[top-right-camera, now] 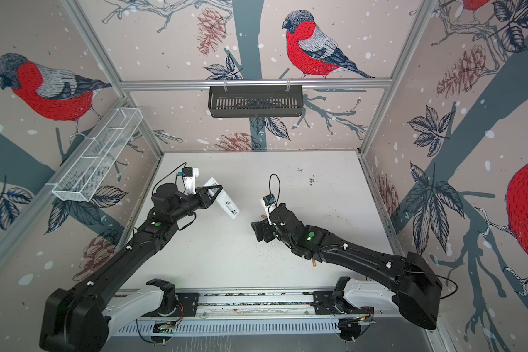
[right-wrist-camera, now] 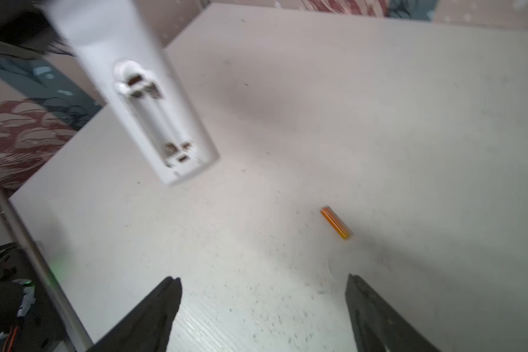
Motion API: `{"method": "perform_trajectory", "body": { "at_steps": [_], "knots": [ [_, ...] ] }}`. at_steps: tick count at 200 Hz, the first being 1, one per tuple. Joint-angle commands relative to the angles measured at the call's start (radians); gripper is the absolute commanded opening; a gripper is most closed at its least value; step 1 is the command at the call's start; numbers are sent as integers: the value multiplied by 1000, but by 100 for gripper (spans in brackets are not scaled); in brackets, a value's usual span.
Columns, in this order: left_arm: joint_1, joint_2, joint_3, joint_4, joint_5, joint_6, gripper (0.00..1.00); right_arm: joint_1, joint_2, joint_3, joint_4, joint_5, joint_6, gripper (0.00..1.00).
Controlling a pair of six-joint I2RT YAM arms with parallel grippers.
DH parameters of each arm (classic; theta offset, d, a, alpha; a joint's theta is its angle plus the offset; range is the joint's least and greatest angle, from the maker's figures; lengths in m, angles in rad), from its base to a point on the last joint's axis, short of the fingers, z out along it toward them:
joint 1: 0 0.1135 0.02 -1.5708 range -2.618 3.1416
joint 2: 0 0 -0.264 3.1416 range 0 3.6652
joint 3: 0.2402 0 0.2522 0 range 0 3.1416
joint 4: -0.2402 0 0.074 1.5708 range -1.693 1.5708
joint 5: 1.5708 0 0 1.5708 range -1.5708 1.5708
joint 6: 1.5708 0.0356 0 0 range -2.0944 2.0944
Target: Load the batteries into the remote control
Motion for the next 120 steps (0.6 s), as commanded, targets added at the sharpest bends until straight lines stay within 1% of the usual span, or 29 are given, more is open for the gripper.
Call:
{"method": "perform_trajectory", "body": {
  "at_steps": [1, 12, 25, 60, 81, 91, 104, 120],
  "knots": [
    [16, -28, 16, -91, -11, 66, 7, -60, 0, -24, -350, 73, 274, 89],
    [22, -47, 20, -117, -18, 83, 7, -78, 7, -49, -440, 72, 346, 89],
    [26, -68, 18, -135, -32, 99, 7, -84, 13, -82, -507, 81, 419, 89],
    [28, -104, -4, -130, -50, 96, 7, -89, -11, -176, -568, 99, 552, 86],
    [28, -112, -6, -129, -46, 96, 7, -102, -40, -205, -600, 133, 595, 83],
    [30, -115, -8, -126, -47, 96, 8, -109, -59, -219, -603, 147, 600, 82],
    [30, -113, -6, -125, -45, 95, 8, -136, -78, -242, -583, 130, 581, 80],
    [33, -109, -6, -122, -42, 93, 8, -168, -92, -261, -559, 91, 554, 71]
  ]
}}
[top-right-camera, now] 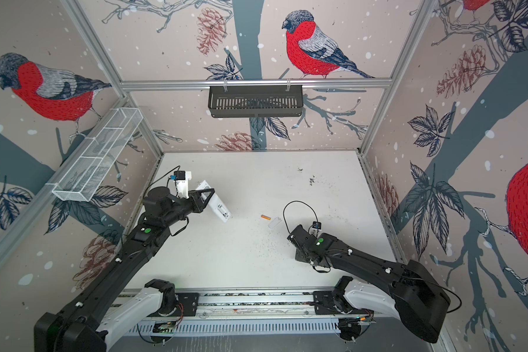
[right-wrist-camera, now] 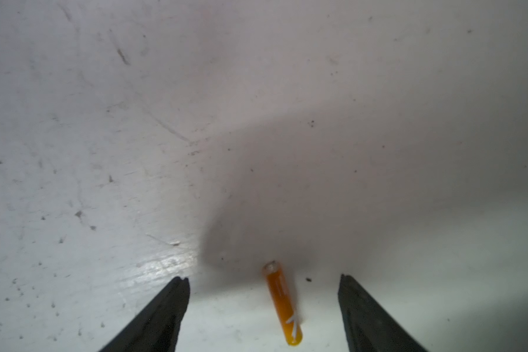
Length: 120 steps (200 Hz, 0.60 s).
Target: Load the batteries into the remote control
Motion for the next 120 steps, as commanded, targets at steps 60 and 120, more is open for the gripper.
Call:
{"method": "perform_trajectory", "body": {
  "at_steps": [60, 120],
  "knots": [
    [9, 5, -8, 34, 12, -4, 8, -47, -24, -73, 70, -109, -46, 34],
    [9, 3, -14, 45, 10, -12, 8, -52, 31, -50, 152, -135, -94, 13]
  ]
}}
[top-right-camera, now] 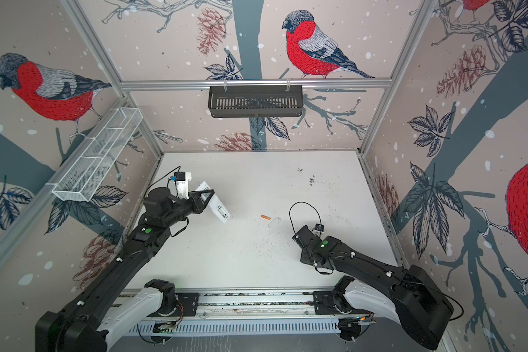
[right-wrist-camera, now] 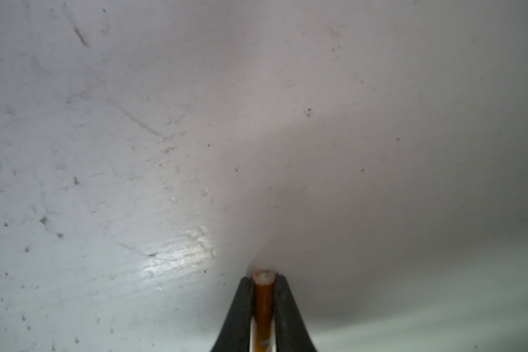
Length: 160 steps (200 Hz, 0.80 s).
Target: Load the batteries into the remote control
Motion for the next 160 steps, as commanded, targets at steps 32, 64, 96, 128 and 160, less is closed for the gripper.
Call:
{"method": "perform_trajectory", "body": {
  "at_steps": [32, 64, 96, 128, 160],
  "knots": [
    [1, -4, -2, 48, 7, -11, 8, -41, 99, 80, 139, -60, -79, 12],
    [2, -3, -5, 59, 13, -17, 9, -112, 239, 191, 272, -71, -130, 11],
    [3, -8, -6, 55, 7, -12, 9, -170, 367, 261, 353, -49, -92, 11],
    [7, -4, 0, 58, 10, -11, 9, -239, 401, 254, 402, -24, -15, 11],
    [15, 8, -4, 74, 29, -21, 9, -263, 411, 254, 424, -49, -24, 14]
  ]
}}
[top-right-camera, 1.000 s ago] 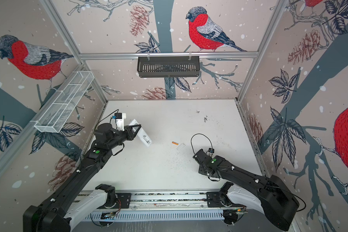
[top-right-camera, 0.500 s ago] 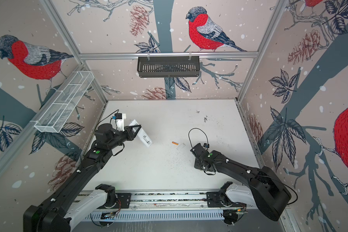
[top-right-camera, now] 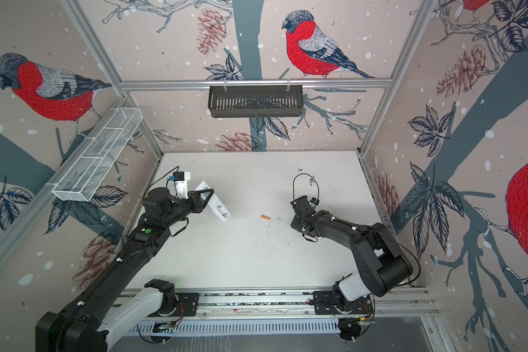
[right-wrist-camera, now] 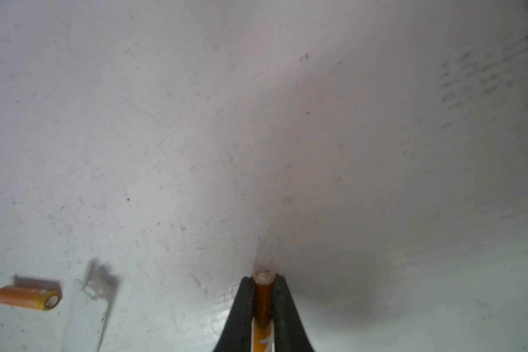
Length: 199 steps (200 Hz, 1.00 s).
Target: Load the batteries into the remote control
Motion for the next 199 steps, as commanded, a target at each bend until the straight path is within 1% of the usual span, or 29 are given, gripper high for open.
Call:
{"method": "perform_trajectory", "body": {
  "at_steps": [1, 25, 52, 57, 69, 79, 90, 110, 126, 140, 169, 199],
  "knots": [
    [6, 6, 3, 57, 27, -5, 9, -4, 7, 5, 31, 4, 18, 15],
    [9, 8, -6, 74, 35, -17, 9, -10, 8, 5, 5, 9, 6, 17],
    [9, 4, -16, 82, 36, -23, 9, -29, -24, -37, 2, 7, 19, 18],
    [9, 3, -16, 81, 34, -23, 9, -34, -31, -47, 4, 3, 19, 20],
    [9, 2, -15, 80, 34, -21, 9, -39, -47, -59, 0, 4, 13, 29],
    [9, 2, -13, 79, 34, -21, 9, -43, -58, -67, -7, 9, 10, 34],
    [9, 2, -11, 79, 35, -21, 9, -48, -71, -78, -7, 7, -1, 41],
    [9, 8, -11, 83, 37, -22, 9, -52, -105, -99, 0, 0, -24, 45],
    [9, 10, -10, 83, 41, -23, 9, -52, -130, -109, 3, -29, -52, 48],
    [9, 8, -9, 83, 41, -23, 9, -49, -147, -120, -2, -63, -66, 52],
    [9, 4, -10, 83, 36, -21, 9, -29, -175, -155, -7, -96, -45, 53],
    [9, 5, -13, 92, 37, -25, 9, 5, -180, -168, 60, -135, -20, 54]
  ]
}}
